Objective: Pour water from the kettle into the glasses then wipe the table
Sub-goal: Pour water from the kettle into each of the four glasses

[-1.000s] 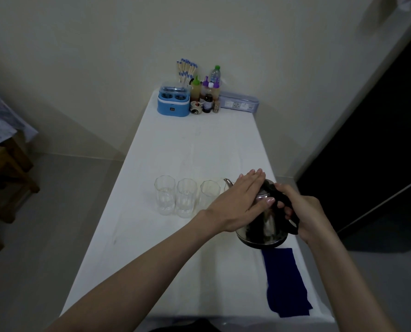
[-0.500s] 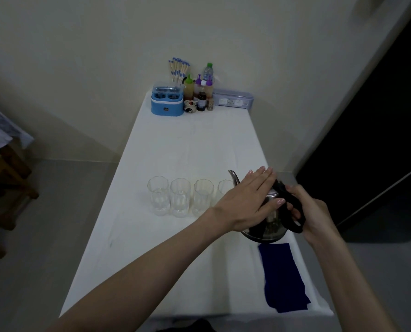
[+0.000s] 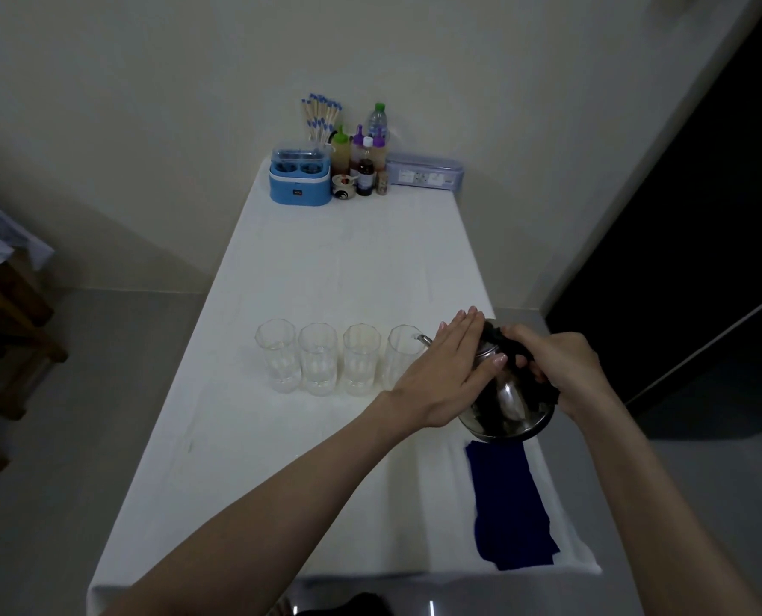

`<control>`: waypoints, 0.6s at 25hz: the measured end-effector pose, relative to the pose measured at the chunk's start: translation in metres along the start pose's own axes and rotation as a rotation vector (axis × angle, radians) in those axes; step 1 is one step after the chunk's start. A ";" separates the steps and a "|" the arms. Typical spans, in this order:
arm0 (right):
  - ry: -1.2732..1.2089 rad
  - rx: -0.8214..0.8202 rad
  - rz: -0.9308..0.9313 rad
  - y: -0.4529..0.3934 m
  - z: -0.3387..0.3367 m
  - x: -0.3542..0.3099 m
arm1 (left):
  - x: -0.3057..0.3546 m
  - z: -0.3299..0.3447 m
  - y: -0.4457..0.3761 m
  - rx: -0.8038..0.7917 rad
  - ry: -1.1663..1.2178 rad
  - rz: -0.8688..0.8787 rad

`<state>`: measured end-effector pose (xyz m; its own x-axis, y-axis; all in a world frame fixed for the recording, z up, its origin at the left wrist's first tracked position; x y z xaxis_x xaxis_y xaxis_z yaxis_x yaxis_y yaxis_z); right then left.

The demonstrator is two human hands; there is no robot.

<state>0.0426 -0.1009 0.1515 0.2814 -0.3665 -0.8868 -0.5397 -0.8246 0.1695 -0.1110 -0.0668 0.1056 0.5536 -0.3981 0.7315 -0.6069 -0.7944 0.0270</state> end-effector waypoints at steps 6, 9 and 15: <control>0.093 -0.012 -0.043 -0.005 -0.003 -0.011 | 0.001 0.003 -0.003 0.022 0.066 -0.032; 0.101 -0.027 -0.061 -0.006 -0.005 -0.015 | 0.003 0.005 -0.006 0.033 0.089 -0.041; 0.138 -0.042 -0.073 -0.009 -0.008 -0.021 | 0.004 0.007 -0.007 0.053 0.117 -0.044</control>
<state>0.0483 -0.0894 0.1720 0.4269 -0.3581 -0.8304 -0.4812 -0.8674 0.1267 -0.1004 -0.0657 0.1030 0.5070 -0.3087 0.8048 -0.5507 -0.8342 0.0269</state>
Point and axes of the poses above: each hand's wrist, its own y-axis away from the middle knuckle, its own z-axis out of the palm, x = y × z, the point moved 1 cm from there along -y, towards the middle knuckle, and after that the axes turned 7 degrees about -z, right-handed, at the moved point
